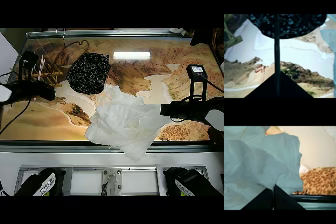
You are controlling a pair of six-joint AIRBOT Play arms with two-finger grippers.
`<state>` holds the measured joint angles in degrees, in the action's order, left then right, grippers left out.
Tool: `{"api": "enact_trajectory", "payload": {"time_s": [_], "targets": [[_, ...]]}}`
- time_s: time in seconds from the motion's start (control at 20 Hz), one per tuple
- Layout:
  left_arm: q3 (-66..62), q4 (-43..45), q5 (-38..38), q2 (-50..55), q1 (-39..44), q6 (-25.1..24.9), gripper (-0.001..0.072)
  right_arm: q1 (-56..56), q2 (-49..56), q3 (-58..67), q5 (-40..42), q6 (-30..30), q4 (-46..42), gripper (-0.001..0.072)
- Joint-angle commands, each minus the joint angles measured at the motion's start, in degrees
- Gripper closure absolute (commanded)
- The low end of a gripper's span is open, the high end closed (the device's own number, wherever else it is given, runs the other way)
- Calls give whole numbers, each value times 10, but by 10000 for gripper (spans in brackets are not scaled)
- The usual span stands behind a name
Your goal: Fold the clothes and pants, and hang the long-sleeved shirts on hangers.
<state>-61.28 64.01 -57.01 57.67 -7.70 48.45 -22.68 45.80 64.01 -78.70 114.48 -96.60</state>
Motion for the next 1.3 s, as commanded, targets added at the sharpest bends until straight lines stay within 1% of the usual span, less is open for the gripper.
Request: {"api": "enact_trajectory", "payload": {"time_s": [0.0,0.05,0.1,0.25,0.3,0.35,0.4,0.45,0.55,0.65,0.85,1.1,1.25], "targets": [[3,-276,-174,-11,-98,-236,699,0,0,0,0,0,0,703],[3,-313,-224,-4,-130,-258,699,0,0,0,0,0,0,703],[3,-319,-260,5,-157,-257,698,0,0,0,0,0,0,703],[3,-307,-293,28,-203,-257,697,0,0,0,0,0,0,703],[3,-304,-313,33,-207,-289,698,0,0,0,0,0,0,703],[3,-295,-338,36,-206,-365,699,0,0,0,0,0,0,703],[3,-276,-356,36,-199,-421,699,0,0,0,0,0,0,704],[3,-255,-371,36,-190,-454,699,0,0,0,0,0,0,703],[3,-223,-402,36,-176,-487,699,0,0,0,0,0,0,703],[3,-215,-428,36,-165,-494,699,0,0,0,0,0,0,703],[5,-216,-477,26,-132,-490,699,0,0,0,0,0,0,703],[89,-217,-469,-51,-115,-491,699,0,0,0,0,0,0,704],[147,-222,-430,-86,-114,-491,698,0,0,0,0,0,0,703]]}}
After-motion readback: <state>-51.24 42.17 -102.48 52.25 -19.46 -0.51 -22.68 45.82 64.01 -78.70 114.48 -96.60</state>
